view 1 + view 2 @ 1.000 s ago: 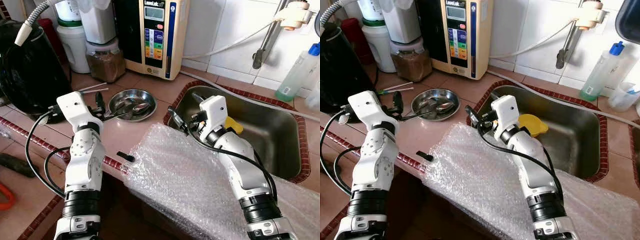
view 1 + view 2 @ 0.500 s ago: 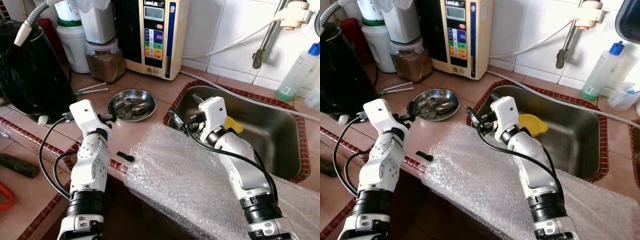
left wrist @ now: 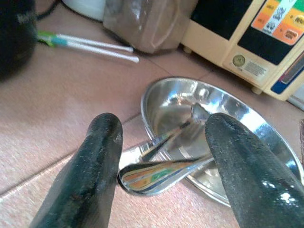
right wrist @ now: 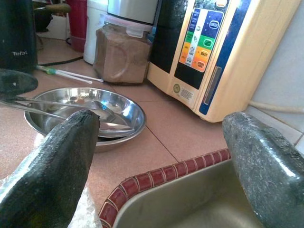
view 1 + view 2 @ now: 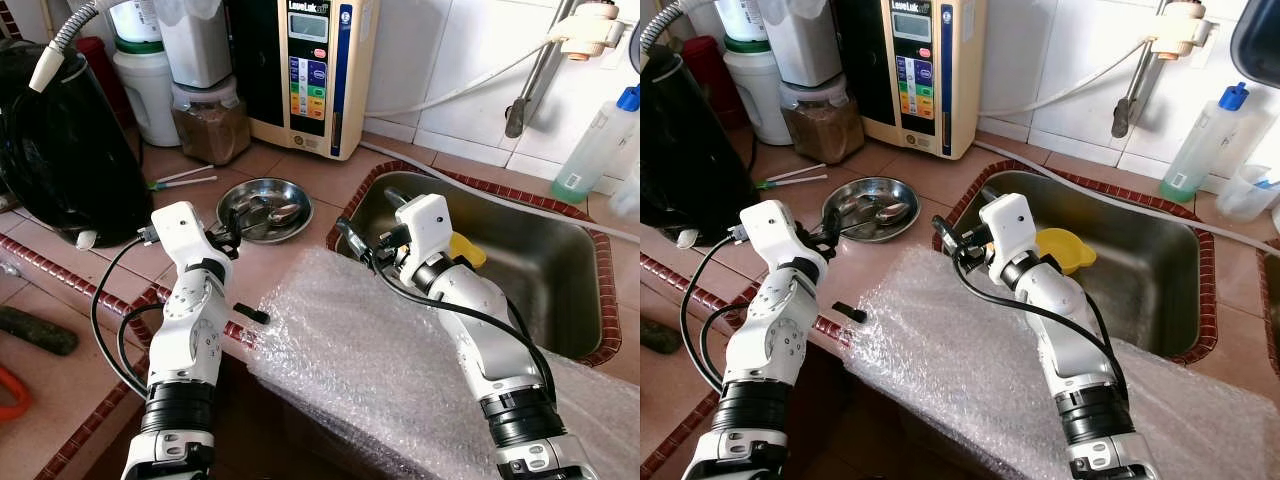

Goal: Kitchen organization

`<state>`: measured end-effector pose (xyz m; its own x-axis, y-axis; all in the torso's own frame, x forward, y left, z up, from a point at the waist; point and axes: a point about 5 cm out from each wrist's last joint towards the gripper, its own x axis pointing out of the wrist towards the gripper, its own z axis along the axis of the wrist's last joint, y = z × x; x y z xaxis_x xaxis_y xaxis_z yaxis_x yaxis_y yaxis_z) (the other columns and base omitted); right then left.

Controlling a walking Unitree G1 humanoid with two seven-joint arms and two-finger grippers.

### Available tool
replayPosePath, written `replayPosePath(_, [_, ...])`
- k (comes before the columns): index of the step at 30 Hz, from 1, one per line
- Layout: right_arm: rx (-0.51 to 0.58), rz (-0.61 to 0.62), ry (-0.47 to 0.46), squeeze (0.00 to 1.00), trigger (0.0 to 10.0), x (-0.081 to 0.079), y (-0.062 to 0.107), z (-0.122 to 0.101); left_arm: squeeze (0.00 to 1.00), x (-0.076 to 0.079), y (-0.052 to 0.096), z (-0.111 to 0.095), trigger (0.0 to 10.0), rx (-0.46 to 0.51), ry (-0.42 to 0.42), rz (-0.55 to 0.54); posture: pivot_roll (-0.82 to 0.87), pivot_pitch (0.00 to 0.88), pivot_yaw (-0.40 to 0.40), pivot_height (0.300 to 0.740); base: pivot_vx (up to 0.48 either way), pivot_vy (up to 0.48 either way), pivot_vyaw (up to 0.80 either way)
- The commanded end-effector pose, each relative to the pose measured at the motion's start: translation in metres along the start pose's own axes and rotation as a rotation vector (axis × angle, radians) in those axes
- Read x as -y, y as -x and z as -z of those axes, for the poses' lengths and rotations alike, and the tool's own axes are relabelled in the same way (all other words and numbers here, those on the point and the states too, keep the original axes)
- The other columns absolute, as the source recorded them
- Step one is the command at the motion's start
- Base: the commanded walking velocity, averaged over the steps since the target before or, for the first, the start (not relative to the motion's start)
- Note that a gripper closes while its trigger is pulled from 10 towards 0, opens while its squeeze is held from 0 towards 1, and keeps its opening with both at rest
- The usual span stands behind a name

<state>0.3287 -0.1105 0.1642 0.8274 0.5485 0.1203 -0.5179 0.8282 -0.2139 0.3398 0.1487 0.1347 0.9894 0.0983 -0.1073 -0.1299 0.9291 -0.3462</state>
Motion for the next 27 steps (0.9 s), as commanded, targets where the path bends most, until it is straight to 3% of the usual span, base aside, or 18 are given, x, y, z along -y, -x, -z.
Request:
replayPosePath(1, [-0.002,0.006,0.015,0.00,10.0,0.001,0.000,-0.002,0.00,0.004,-0.001,-0.005,0.0,0.006,0.007,0.015,0.08,0.000,0.024,0.740,0.000,0.000,0.00])
replayPosePath(19, [-0.001,0.023,0.021,0.00,10.0,0.004,-0.002,-0.003,0.00,0.009,0.002,-0.015,0.0,0.037,0.036,0.024,0.09,0.000,0.025,0.740,0.000,0.000,0.00])
replayPosePath(27, [0.000,0.037,0.025,0.00,10.0,0.006,-0.004,-0.003,0.00,0.017,0.002,-0.027,0.0,0.099,-0.006,0.074,0.09,0.000,0.026,0.740,0.000,0.000,0.00])
